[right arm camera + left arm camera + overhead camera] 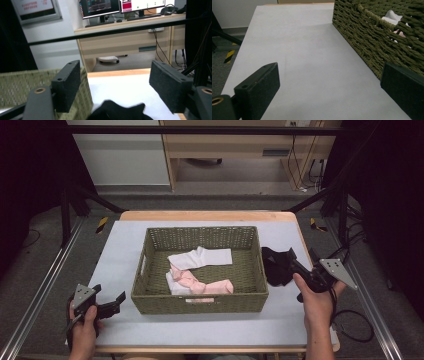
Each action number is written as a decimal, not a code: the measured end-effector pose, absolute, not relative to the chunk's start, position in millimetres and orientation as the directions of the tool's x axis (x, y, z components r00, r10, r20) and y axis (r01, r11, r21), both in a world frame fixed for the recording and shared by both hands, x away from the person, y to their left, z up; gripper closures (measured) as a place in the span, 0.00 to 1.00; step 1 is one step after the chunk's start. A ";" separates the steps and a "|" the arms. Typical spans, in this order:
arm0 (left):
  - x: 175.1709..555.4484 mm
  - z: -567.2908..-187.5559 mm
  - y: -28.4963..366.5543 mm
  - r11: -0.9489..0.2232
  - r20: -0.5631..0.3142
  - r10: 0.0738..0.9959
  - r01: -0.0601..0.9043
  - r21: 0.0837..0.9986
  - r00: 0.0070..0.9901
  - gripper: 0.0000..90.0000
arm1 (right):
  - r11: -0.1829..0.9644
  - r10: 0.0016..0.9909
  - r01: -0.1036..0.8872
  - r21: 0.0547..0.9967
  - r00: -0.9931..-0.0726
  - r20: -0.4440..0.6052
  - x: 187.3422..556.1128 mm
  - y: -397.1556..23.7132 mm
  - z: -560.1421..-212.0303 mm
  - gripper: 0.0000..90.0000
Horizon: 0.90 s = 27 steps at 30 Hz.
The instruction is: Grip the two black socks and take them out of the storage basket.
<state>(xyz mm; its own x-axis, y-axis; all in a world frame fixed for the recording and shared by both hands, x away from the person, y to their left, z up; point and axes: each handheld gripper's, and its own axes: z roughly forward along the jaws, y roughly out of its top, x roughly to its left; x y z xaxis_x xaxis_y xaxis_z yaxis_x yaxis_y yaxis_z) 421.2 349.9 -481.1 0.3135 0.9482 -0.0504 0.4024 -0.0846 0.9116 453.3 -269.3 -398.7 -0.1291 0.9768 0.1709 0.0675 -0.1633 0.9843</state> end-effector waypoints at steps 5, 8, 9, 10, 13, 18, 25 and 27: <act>419.8 -481.2 348.0 -0.095 -0.034 0.950 0.388 0.917 0.311 0.03 | -0.130 0.978 0.095 0.987 -0.153 0.143 437.5 -279.8 -408.6 0.16; 419.3 -481.1 347.7 -0.097 -0.030 0.950 0.386 0.917 0.310 0.03 | -0.132 0.976 0.095 0.987 -0.161 0.146 429.9 -284.8 -411.8 0.13; 418.9 -481.1 347.6 -0.099 -0.027 0.950 0.383 0.918 0.310 0.03 | -0.144 0.973 0.102 0.984 -0.165 0.160 422.3 -289.5 -415.9 0.11; 418.9 -481.1 347.6 -0.099 -0.027 0.950 0.383 0.918 0.310 0.03 | -0.145 0.974 0.106 0.984 -0.161 0.161 419.1 -291.8 -418.7 0.10; 418.6 -481.1 347.8 -0.097 -0.027 0.950 0.379 0.920 0.310 0.03 | -0.131 0.976 0.117 0.985 -0.160 0.149 412.3 -296.9 -425.1 0.10; 418.2 -481.1 347.7 -0.101 -0.023 0.950 0.376 0.921 0.310 0.03 | -0.147 0.978 0.142 0.979 -0.130 0.166 400.6 -308.6 -445.5 0.09; 418.4 -481.1 347.5 -0.099 -0.024 0.951 0.377 0.921 0.308 0.03 | -0.111 0.987 0.158 0.981 -0.097 0.127 394.6 -310.4 -467.5 0.09; 418.3 -481.1 347.4 -0.101 -0.021 0.951 0.376 0.921 0.308 0.03 | -0.070 0.995 0.153 0.986 -0.060 0.080 396.4 -309.6 -479.8 0.08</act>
